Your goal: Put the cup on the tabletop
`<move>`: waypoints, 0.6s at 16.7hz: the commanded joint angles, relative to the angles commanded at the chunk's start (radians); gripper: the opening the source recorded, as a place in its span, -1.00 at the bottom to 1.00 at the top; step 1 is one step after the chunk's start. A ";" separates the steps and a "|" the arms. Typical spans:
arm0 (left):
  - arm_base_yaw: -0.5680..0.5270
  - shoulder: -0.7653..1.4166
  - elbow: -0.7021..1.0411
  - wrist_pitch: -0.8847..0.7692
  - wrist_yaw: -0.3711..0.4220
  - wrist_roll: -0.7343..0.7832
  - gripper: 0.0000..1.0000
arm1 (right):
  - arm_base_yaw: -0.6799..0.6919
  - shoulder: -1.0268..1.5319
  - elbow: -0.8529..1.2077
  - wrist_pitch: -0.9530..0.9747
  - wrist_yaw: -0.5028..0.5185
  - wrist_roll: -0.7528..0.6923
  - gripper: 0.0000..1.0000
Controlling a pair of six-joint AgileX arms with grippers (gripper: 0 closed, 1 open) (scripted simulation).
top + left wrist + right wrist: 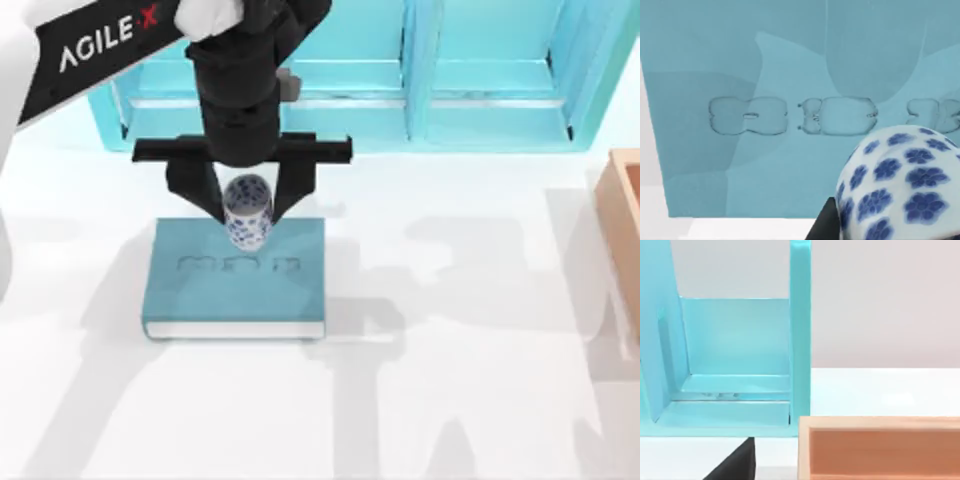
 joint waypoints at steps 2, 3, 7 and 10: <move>0.000 -0.003 0.010 -0.010 0.000 0.000 -1.00 | 0.000 0.000 0.000 0.000 0.000 0.000 1.00; 0.000 -0.003 0.010 -0.010 0.000 0.000 -1.00 | 0.000 0.000 0.000 0.000 0.000 0.000 1.00; -0.010 0.027 0.044 -0.030 0.001 -0.004 -1.00 | 0.000 0.000 0.000 0.000 0.000 0.000 1.00; -0.041 0.104 0.176 -0.100 0.004 -0.027 -1.00 | 0.000 0.000 0.000 0.000 0.000 0.000 1.00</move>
